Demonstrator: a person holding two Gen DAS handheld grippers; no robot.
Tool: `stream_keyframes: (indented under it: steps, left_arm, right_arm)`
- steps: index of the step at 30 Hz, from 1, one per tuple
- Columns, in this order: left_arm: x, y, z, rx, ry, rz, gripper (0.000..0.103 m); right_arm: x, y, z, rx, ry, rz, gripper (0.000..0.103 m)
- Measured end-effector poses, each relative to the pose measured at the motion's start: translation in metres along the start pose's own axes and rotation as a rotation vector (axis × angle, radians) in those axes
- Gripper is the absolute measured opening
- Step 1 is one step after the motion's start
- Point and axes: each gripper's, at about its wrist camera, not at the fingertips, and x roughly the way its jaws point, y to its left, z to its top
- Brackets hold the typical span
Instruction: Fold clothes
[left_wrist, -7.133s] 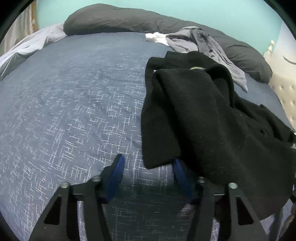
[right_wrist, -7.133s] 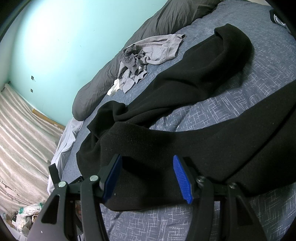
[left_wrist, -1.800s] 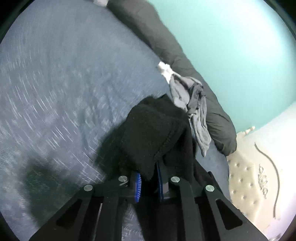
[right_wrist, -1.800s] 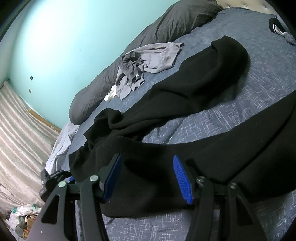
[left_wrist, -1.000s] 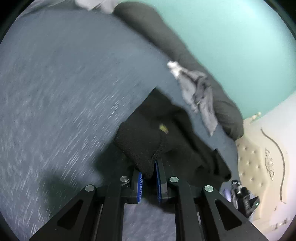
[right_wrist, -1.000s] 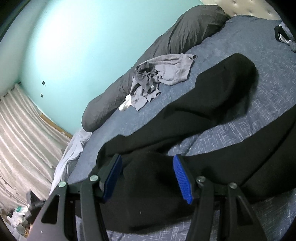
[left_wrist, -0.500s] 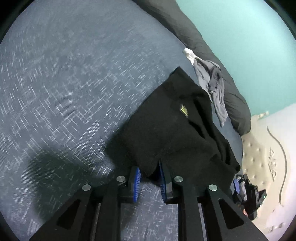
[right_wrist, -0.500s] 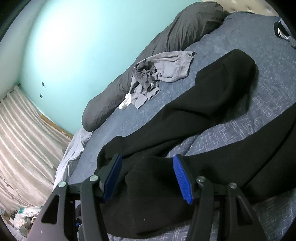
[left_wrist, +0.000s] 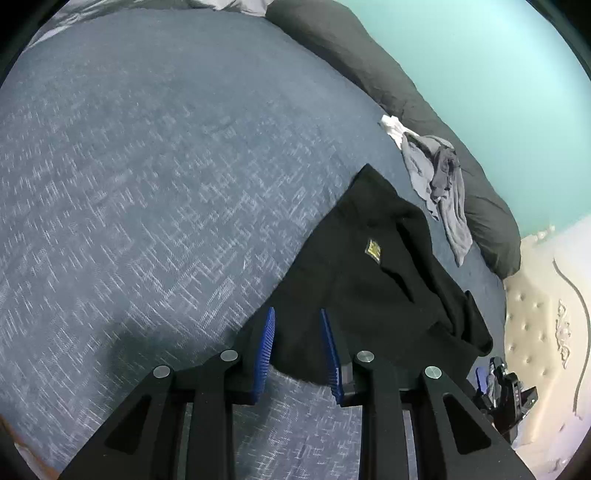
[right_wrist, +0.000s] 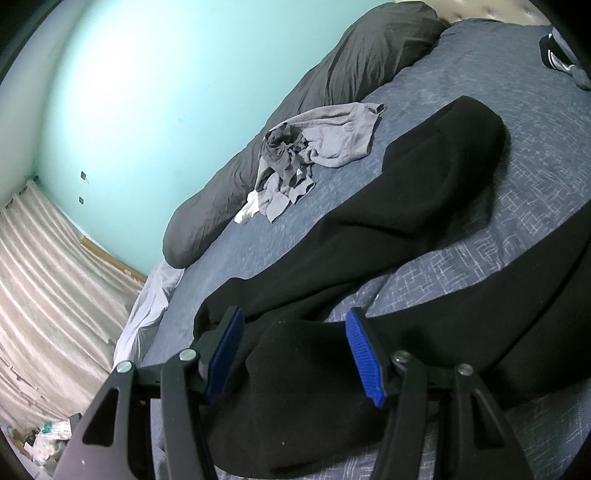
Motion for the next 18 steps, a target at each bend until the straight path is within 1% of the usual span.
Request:
stream_keyframes:
  steps: [3, 7, 10, 12, 15, 18]
  left_arm:
    - [0.004, -0.010, 0.012, 0.041, -0.006, 0.004, 0.029]
    - [0.022, -0.036, 0.031, 0.085, -0.013, -0.025, 0.030]
    - [0.046, -0.054, 0.047, 0.117, 0.000, -0.033, 0.033]
    - [0.066, -0.063, 0.060, 0.130, 0.016, -0.029, 0.041]
    - [0.094, -0.077, 0.078, 0.144, 0.040, -0.030, 0.041]
    - [0.123, -0.094, 0.097, 0.191, 0.054, -0.022, 0.041]
  right_arm:
    - [0.001, 0.000, 0.000, 0.002, 0.003, 0.002, 0.059]
    - [0.001, -0.002, 0.000, -0.001, 0.002, -0.004, 0.059]
    - [0.002, -0.005, 0.000, 0.003, 0.010, -0.013, 0.059]
    - [0.003, -0.007, 0.000, 0.008, 0.013, -0.018, 0.059]
    - [0.003, -0.010, 0.001, 0.000, 0.011, -0.030, 0.059]
    - [0.003, -0.014, 0.003, 0.004, 0.008, -0.037, 0.059]
